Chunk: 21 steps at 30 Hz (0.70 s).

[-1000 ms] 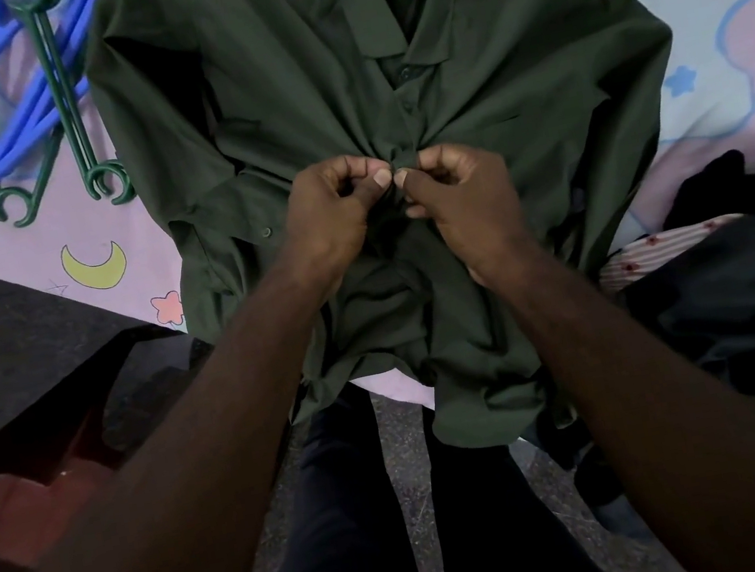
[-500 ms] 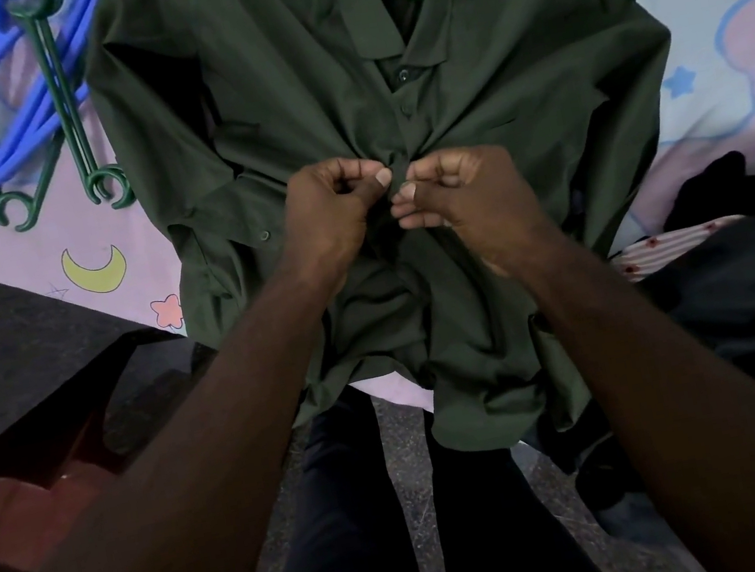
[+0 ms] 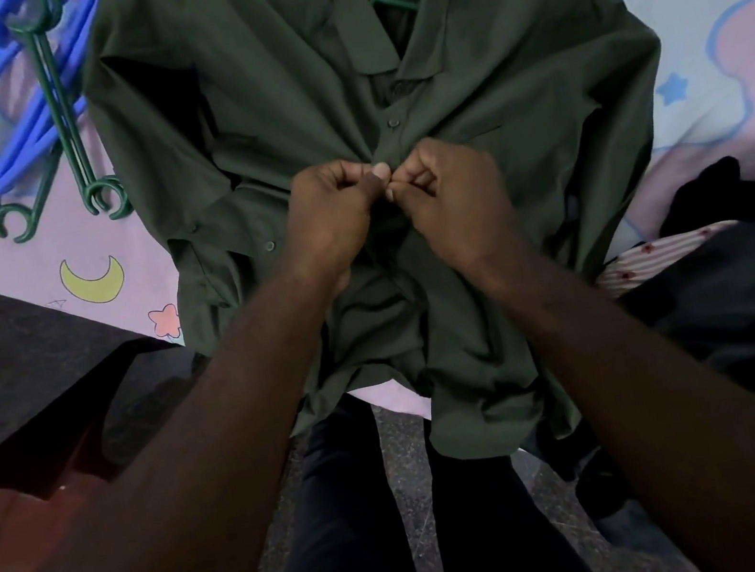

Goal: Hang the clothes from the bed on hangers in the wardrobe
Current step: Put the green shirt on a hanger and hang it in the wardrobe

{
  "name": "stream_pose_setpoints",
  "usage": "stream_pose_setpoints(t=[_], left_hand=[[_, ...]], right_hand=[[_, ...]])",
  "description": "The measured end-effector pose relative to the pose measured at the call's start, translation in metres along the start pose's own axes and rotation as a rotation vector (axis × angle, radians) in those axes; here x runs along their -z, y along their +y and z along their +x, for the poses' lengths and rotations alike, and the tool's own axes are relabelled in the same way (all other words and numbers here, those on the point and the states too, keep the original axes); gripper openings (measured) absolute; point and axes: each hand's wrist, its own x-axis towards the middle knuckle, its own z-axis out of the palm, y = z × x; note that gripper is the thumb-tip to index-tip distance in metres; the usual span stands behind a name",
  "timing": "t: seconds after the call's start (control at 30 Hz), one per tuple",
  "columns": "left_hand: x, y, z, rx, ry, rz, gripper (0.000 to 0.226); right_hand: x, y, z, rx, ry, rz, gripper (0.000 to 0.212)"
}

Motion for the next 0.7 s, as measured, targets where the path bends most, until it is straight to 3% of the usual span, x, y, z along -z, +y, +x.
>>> stream_pose_setpoints(t=[0.07,0.17,0.23,0.33,0.5,0.6,0.67,0.7], left_hand=[[0.000,0.000,0.003,0.030,-0.016,-0.054,0.015],[0.001,-0.002,0.007,0.003,-0.070,-0.087,0.012],[0.003,-0.003,0.010,-0.061,-0.123,-0.037,0.007],[0.007,0.000,0.019,-0.142,-0.157,0.081,0.012],[0.002,0.019,0.044,-0.228,0.003,0.151,0.021],[0.002,0.027,0.060,-0.274,0.053,0.128,0.022],[0.004,0.028,0.070,-0.287,0.071,0.127,0.020],[0.006,0.027,0.074,-0.276,0.073,0.113,0.016]], right_hand=[[0.002,0.001,0.001,-0.141,-0.048,0.261,0.010],[0.007,0.002,0.006,-0.511,-0.224,0.804,0.010],[0.013,0.005,0.012,-0.633,-0.325,0.947,0.011],[0.015,0.005,0.019,-0.617,-0.324,0.921,0.009],[0.010,-0.006,0.018,-0.407,0.213,0.825,0.011],[-0.012,0.001,-0.002,-0.393,0.125,0.627,0.014],[-0.034,0.011,-0.011,-0.380,0.015,0.438,0.003],[-0.044,0.015,-0.011,-0.371,-0.012,0.333,0.017]])
